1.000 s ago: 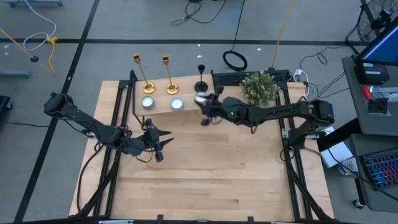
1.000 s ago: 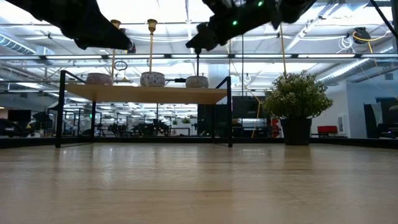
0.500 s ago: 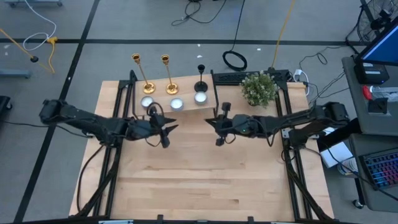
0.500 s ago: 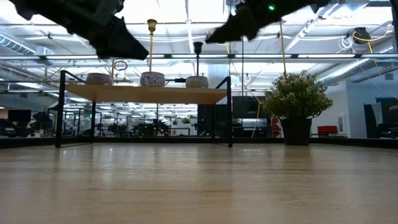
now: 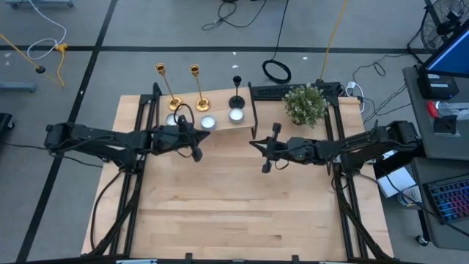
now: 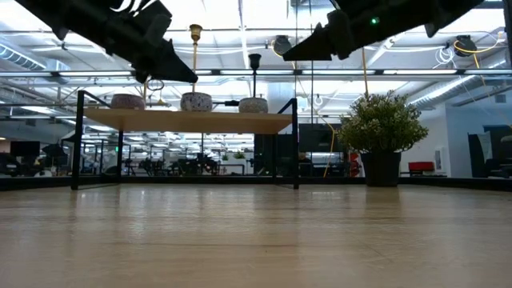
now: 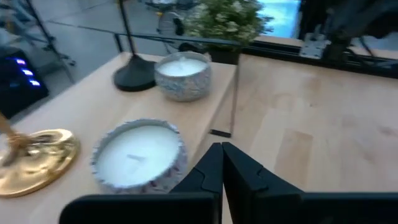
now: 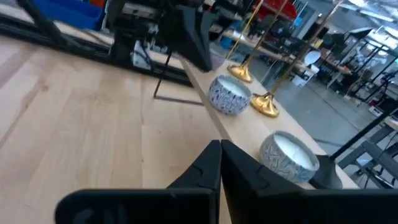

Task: Pick & Place candle stick holders
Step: Adjust the blue and white scented candle on the shelf, then return to Home Position

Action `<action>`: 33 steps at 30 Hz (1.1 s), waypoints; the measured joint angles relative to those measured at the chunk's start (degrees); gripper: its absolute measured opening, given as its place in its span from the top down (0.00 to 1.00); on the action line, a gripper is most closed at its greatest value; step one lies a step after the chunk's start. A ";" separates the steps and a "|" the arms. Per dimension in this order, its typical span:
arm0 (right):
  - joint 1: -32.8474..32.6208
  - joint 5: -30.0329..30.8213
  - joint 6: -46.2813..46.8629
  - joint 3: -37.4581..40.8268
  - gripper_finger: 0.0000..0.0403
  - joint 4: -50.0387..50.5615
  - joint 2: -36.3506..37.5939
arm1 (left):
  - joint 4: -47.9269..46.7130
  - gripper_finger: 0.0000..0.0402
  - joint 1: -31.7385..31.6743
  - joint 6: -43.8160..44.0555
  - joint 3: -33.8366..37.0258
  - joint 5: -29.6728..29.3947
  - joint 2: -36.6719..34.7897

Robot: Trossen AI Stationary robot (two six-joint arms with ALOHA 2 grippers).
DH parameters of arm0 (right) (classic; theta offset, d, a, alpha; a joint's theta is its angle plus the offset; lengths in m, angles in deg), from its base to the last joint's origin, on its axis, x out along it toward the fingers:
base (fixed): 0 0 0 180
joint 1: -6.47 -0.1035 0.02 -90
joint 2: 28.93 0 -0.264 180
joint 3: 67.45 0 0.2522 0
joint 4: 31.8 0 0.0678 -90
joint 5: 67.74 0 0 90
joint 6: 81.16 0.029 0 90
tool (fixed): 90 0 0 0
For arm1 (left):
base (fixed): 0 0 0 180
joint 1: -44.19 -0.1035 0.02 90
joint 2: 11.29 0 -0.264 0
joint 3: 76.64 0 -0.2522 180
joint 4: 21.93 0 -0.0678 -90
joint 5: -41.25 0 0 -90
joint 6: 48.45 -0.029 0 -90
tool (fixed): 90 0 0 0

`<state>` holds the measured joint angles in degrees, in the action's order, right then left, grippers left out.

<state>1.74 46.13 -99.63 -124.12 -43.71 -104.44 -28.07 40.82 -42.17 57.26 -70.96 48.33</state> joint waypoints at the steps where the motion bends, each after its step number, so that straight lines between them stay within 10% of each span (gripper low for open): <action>1: 0.00 0.02 0.01 0.67 0.98 -1.14 0.17 | -0.01 0.99 -0.38 -0.02 0.00 1.34 0.00; 33: 0.00 0.01 -0.01 2.55 0.98 -4.52 0.57 | 2.80 0.99 -6.38 -1.38 0.00 1.25 5.49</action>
<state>1.74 46.14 -99.64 -121.57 -48.23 -103.87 -25.27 34.44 -43.55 57.26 -69.71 53.82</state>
